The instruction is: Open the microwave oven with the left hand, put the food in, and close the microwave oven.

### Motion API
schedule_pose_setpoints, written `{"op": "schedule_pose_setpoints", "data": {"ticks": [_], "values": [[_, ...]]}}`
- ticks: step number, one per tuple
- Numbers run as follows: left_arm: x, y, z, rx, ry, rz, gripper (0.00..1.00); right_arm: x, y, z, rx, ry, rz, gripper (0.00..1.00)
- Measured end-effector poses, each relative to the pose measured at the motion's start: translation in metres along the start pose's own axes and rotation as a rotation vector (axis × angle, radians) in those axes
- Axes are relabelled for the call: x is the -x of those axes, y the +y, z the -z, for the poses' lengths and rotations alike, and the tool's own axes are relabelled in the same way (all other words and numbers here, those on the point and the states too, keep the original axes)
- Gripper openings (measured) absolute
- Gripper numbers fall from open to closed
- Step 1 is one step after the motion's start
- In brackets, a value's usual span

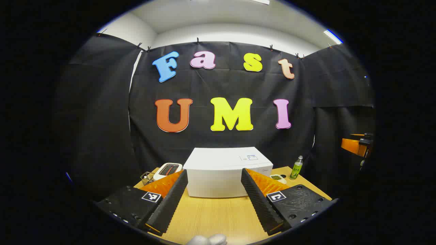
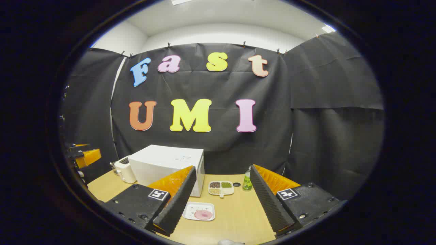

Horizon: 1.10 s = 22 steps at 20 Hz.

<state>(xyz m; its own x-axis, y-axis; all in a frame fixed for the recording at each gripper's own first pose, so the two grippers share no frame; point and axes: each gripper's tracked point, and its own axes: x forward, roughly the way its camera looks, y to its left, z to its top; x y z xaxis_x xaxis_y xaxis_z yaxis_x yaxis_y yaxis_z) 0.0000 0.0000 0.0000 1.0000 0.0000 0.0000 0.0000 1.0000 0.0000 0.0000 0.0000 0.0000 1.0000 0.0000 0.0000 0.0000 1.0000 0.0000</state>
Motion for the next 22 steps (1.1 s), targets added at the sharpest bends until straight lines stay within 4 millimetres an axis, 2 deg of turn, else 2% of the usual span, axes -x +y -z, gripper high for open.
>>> {"op": "schedule_pose_setpoints", "data": {"ticks": [1,2,7,8,9,11,12,15,16,17,22], "values": [[0.0,0.0,0.0,-0.001,-0.002,-0.001,0.87,-0.001,0.003,0.0,0.003,0.002,-0.002,0.92],[0.0,-0.001,-0.002,0.004,-0.005,0.002,0.96,-0.001,0.004,0.0,0.006,0.0,-0.005,0.92],[-0.001,-0.009,-0.004,-0.001,-0.011,0.02,0.96,-0.005,0.008,0.0,0.015,-0.006,-0.012,0.92],[-0.001,-0.008,-0.005,-0.007,-0.014,0.018,0.96,-0.006,0.01,0.0,0.016,-0.005,-0.015,1.0],[-0.002,-0.009,-0.005,-0.011,-0.017,0.015,0.96,-0.006,0.009,0.0,0.018,-0.005,-0.015,0.92],[-0.003,-0.008,-0.003,-0.012,-0.015,0.011,0.96,-0.008,0.009,-0.001,0.018,-0.007,-0.018,0.92],[-0.003,-0.009,-0.003,-0.011,-0.016,0.011,0.96,-0.01,0.009,-0.001,0.018,-0.006,-0.02,1.0],[-0.008,-0.009,0.0,-0.016,-0.015,0.001,0.96,-0.011,0.008,-0.001,0.019,-0.004,-0.029,1.0],[-0.011,-0.014,0.001,-0.016,-0.025,0.008,0.96,-0.013,0.007,0.0,0.019,-0.001,-0.031,0.92],[-0.015,-0.018,0.004,-0.018,-0.028,0.01,0.96,-0.013,0.005,-0.001,0.023,0.001,-0.034,1.0],[-0.053,-0.059,0.043,-0.021,-0.01,0.058,0.96,-0.015,-0.023,-0.003,0.015,0.027,0.001,1.0]]}}
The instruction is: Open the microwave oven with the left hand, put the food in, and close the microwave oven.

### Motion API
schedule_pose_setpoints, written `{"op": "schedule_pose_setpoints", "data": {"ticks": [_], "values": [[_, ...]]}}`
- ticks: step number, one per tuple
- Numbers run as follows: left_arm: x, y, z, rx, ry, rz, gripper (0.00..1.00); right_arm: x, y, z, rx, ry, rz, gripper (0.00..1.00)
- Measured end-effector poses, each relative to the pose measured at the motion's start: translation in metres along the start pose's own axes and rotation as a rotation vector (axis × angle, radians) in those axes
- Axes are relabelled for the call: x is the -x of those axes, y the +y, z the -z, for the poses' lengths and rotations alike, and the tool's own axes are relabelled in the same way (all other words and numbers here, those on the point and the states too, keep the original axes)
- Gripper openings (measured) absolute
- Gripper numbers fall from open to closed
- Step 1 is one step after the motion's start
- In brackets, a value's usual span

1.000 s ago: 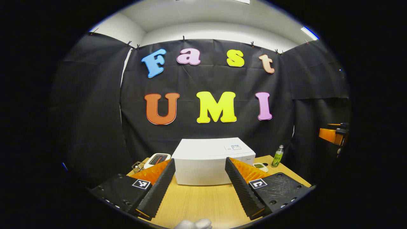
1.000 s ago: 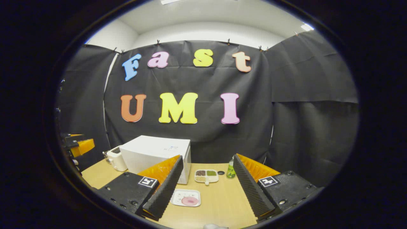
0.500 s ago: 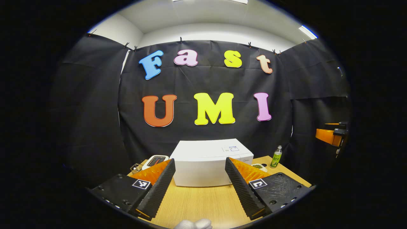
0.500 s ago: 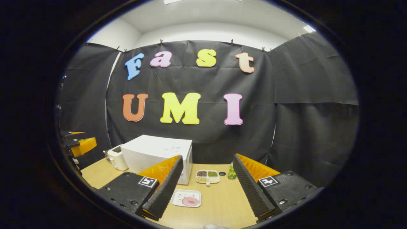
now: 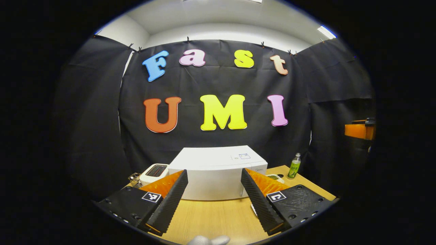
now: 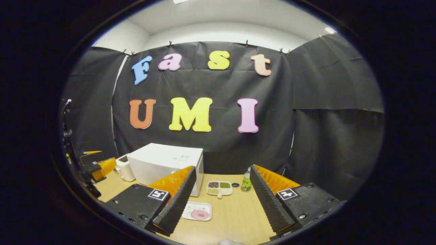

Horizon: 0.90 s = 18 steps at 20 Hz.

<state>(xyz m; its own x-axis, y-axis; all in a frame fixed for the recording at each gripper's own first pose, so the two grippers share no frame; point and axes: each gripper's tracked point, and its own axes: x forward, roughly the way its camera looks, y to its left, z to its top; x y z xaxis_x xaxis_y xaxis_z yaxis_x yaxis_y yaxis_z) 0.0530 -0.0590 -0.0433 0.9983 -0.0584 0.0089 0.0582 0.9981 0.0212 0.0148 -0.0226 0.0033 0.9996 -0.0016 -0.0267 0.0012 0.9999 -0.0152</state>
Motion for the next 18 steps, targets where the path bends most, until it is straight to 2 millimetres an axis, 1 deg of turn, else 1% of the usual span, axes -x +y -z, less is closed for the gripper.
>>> {"op": "schedule_pose_setpoints", "data": {"ticks": [2,3,5,7,8,9,10,11,12,13,15,16,17,18], "values": [[-0.024,-0.018,0.023,-0.003,0.012,0.017,0.96,0.001,-0.015,-0.001,0.01,0.017,0.032,1.0],[-0.035,-0.028,0.037,0.001,0.025,0.024,0.96,0.004,-0.022,-0.002,0.015,0.023,0.048,0.92],[-0.06,-0.048,0.063,0.003,0.05,0.041,0.96,0.008,-0.033,-0.003,0.038,0.036,0.077,0.92],[-0.087,-0.064,0.079,-0.022,0.045,0.054,0.96,0.012,-0.044,-0.001,0.067,0.055,0.101,0.92],[-0.101,-0.07,0.088,-0.031,0.051,0.056,0.96,0.013,-0.049,0.001,0.08,0.066,0.116,1.0],[-0.115,-0.076,0.098,-0.035,0.057,0.059,0.96,0.014,-0.054,0.004,0.084,0.08,0.125,1.0],[-0.129,-0.081,0.105,-0.031,0.059,0.059,0.88,0.015,-0.056,0.006,0.081,0.091,0.132,1.0],[-0.142,-0.085,0.112,-0.022,0.063,0.059,0.96,0.015,-0.059,0.009,0.075,0.101,0.142,1.0],[-0.155,-0.09,0.121,-0.011,0.073,0.062,0.96,0.015,-0.062,0.013,0.066,0.112,0.149,0.92],[-0.166,-0.093,0.128,-0.006,0.082,0.061,0.95,0.015,-0.064,0.016,0.058,0.12,0.155,1.0],[-0.185,-0.096,0.14,-0.015,0.091,0.051,0.94,0.016,-0.069,0.024,0.055,0.144,0.169,1.0],[-0.193,-0.096,0.144,-0.022,0.089,0.043,0.92,0.017,-0.072,0.028,0.052,0.154,0.175,1.0],[-0.201,-0.097,0.148,-0.026,0.091,0.042,0.86,0.018,-0.074,0.029,0.052,0.159,0.183,1.0],[-0.205,-0.097,0.155,-0.029,0.108,0.035,0.84,0.019,-0.078,0.031,0.055,0.165,0.19,1.0]]}}
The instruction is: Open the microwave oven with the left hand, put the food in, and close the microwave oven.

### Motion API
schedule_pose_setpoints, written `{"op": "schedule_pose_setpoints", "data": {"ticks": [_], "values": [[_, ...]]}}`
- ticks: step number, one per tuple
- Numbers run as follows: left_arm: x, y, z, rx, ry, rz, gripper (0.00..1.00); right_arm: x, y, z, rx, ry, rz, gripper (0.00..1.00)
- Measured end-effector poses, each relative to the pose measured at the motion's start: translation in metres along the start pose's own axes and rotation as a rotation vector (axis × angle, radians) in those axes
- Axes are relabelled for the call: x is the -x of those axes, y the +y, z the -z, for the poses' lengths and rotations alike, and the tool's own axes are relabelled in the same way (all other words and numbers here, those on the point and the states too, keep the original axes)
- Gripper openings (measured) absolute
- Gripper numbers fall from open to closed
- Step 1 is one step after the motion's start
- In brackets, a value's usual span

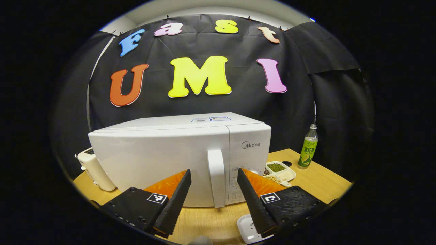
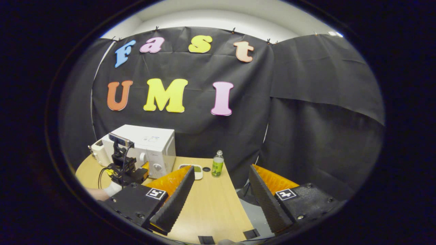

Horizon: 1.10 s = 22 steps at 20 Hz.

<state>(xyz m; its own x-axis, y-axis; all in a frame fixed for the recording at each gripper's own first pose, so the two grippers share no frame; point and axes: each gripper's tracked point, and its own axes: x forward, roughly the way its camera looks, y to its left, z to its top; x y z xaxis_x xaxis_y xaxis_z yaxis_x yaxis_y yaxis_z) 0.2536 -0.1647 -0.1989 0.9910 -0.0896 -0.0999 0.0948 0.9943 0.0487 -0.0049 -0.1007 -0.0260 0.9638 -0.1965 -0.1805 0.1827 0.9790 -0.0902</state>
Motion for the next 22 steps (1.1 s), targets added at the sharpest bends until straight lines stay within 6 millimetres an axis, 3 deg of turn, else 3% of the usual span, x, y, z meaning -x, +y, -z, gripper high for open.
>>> {"op": "schedule_pose_setpoints", "data": {"ticks": [1,2,3,6,7,8,17,22], "values": [[-0.005,-0.002,0.007,0.006,0.02,-0.001,0.66,0.0,-0.001,0.001,0.007,0.005,0.004,1.0],[-0.006,-0.007,0.012,0.017,0.037,0.013,0.6,-0.001,-0.003,0.003,0.011,0.011,0.007,1.0],[-0.007,-0.01,0.016,0.024,0.046,0.018,0.71,-0.001,-0.004,0.003,0.012,0.015,0.007,1.0],[-0.013,-0.005,0.019,0.01,0.045,-0.001,0.29,-0.004,-0.004,0.003,0.002,0.017,0.001,1.0],[-0.015,-0.005,0.022,0.01,0.051,0.001,0.34,-0.004,-0.003,0.004,0.004,0.021,-0.003,0.96],[-0.014,-0.007,0.021,0.021,0.045,0.013,0.26,-0.006,-0.002,0.005,0.007,0.024,-0.007,1.0],[-0.008,-0.006,0.021,0.014,0.017,0.025,0.09,-0.011,0.017,0.008,0.02,0.057,-0.068,1.0],[0.051,0.002,0.031,0.001,-0.009,0.047,0.09,-0.012,0.032,0.003,0.025,0.04,-0.11,1.0]]}}
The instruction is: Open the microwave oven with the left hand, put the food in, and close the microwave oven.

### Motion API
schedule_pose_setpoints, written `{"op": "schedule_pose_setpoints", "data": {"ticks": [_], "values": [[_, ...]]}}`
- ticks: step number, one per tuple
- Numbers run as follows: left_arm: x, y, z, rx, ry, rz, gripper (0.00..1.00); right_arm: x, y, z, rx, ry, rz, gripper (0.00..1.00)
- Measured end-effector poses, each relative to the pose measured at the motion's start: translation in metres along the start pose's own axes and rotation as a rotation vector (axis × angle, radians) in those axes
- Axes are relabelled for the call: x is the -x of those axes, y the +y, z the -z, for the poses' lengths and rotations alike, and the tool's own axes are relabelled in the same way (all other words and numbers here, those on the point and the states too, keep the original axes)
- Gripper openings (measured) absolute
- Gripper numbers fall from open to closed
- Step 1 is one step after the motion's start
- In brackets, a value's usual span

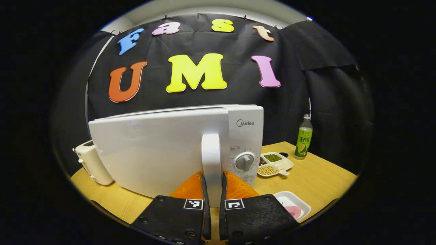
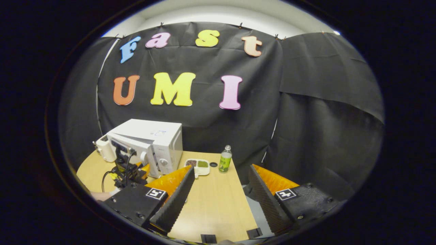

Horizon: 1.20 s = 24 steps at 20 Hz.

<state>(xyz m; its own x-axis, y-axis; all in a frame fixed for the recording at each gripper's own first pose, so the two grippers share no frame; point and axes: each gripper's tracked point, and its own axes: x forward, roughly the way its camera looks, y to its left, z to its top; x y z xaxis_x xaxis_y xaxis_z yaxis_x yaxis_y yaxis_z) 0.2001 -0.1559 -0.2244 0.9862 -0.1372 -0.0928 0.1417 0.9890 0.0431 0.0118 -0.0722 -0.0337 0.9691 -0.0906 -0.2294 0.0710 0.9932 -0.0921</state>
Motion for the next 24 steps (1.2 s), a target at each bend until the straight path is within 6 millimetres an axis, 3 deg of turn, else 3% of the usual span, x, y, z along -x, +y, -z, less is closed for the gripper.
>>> {"op": "schedule_pose_setpoints", "data": {"ticks": [6,10,13,14,17,18,19,21,22,24], "values": [[0.074,0.027,0.017,0.007,0.051,0.014,0.08,-0.007,0.046,-0.008,0.034,-0.027,-0.109,1.0],[0.118,0.055,0.026,-0.005,0.071,-0.032,0.16,0.001,0.088,-0.002,0.047,-0.023,-0.201,0.97],[0.147,0.085,0.014,-0.046,0.025,-0.089,0.22,0.007,0.116,0.004,0.062,-0.013,-0.271,1.0],[0.155,0.095,0.013,-0.044,0.024,-0.103,0.38,0.007,0.123,0.007,0.063,-0.009,-0.291,1.0],[0.175,0.125,0.018,-0.028,0.051,-0.166,0.53,0.008,0.149,0.014,0.056,0.01,-0.344,0.97],[0.183,0.134,0.019,-0.029,0.061,-0.185,0.7,0.009,0.156,0.016,0.048,0.014,-0.361,1.0],[0.191,0.14,0.018,-0.026,0.062,-0.196,0.82,0.011,0.164,0.018,0.044,0.017,-0.376,1.0],[0.205,0.153,0.017,-0.031,0.06,-0.222,0.88,0.015,0.176,0.022,0.046,0.02,-0.397,0.97],[0.213,0.161,0.018,-0.036,0.065,-0.235,0.89,0.017,0.181,0.024,0.046,0.02,-0.405,1.0],[0.224,0.179,0.022,-0.03,0.08,-0.266,0.9,0.02,0.19,0.031,0.039,0.025,-0.418,0.96]]}}
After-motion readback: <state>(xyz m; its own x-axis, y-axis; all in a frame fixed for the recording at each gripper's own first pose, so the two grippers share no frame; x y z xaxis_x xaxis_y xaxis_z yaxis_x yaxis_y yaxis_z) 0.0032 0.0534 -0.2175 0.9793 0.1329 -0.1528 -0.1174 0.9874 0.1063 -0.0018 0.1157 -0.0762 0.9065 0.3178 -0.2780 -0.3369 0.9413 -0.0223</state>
